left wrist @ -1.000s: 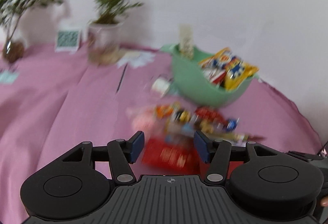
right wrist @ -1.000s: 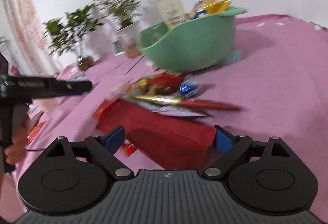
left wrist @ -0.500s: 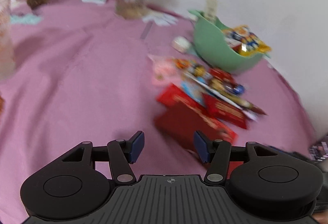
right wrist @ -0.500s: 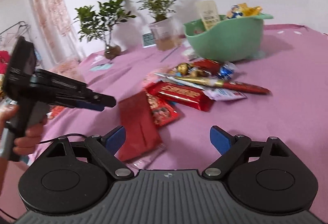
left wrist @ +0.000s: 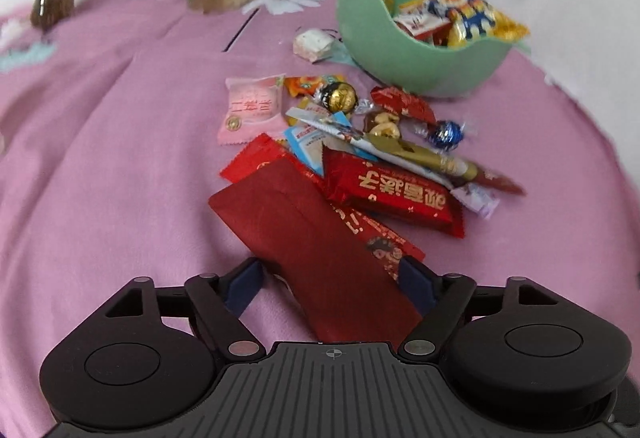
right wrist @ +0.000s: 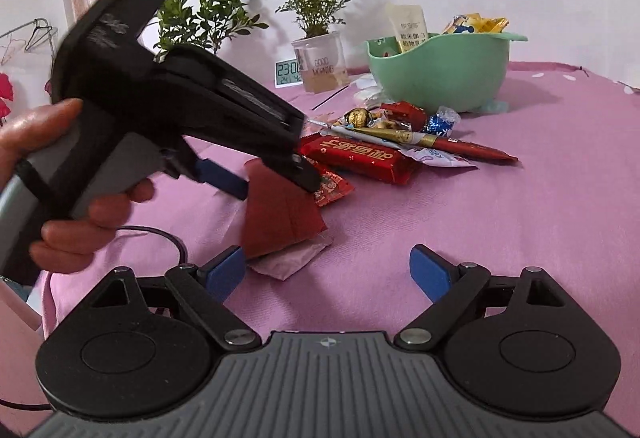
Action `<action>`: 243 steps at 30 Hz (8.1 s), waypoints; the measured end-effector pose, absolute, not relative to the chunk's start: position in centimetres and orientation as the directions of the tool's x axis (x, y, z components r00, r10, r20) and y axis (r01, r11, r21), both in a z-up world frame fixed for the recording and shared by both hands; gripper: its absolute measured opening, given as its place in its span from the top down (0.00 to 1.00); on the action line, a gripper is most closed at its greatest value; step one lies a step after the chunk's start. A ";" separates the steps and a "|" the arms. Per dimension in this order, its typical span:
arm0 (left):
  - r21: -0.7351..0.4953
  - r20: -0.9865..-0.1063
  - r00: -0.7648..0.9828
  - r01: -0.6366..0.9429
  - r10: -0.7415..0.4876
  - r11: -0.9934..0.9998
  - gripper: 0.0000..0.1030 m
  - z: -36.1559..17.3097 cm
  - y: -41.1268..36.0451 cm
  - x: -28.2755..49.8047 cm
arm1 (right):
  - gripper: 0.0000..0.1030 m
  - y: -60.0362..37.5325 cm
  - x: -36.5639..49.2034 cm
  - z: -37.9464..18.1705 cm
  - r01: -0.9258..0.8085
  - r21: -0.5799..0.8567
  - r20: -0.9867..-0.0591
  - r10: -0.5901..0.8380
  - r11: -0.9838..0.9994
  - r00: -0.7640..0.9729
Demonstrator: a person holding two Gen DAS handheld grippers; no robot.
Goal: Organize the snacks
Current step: 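Grasp the long red envelope packet with left gripper while right gripper approaches red candy bar, then close right gripper on the red printed candy bar, then carry both red snacks over the green bowl and open both grippers, then grasp clear candy packet with right gripper while left gripper grasps red chocolate bar, then carry both snacks over the green bowl and open both grippers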
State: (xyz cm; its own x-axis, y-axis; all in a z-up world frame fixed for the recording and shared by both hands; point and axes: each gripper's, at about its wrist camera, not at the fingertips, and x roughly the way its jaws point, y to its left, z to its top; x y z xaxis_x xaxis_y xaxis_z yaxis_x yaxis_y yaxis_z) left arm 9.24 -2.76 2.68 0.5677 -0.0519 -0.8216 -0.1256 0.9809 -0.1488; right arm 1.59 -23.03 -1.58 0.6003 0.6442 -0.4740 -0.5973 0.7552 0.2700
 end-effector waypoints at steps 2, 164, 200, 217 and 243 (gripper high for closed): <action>-0.086 -0.821 0.570 -0.100 -0.014 0.991 0.00 2.2 -3.5 9.4 | 0.11 -23.2 1.6 -1.6 -0.598 0.275 -0.470 0.648 0.753 0.600; -0.154 -0.642 0.674 0.356 -0.367 0.922 0.00 5.0 0.2 11.8 | 0.28 -24.7 5.1 0.4 -0.651 0.362 -0.465 0.734 0.668 0.495; 0.041 -0.742 0.565 0.574 -0.359 0.818 0.00 0.4 -4.7 9.9 | 0.54 -24.0 1.2 -0.3 -0.560 0.052 -0.553 0.491 0.827 0.673; 0.028 -0.731 0.594 0.520 -0.337 0.854 0.00 0.2 -6.5 10.5 | 0.75 -24.4 1.6 -0.4 -0.471 0.069 -0.540 0.430 0.879 0.723; -0.019 -0.550 0.763 0.394 -0.339 0.919 0.05 7.5 -1.3 8.0 | 0.75 -25.1 4.5 2.9 -0.408 0.081 -0.420 0.403 0.909 0.813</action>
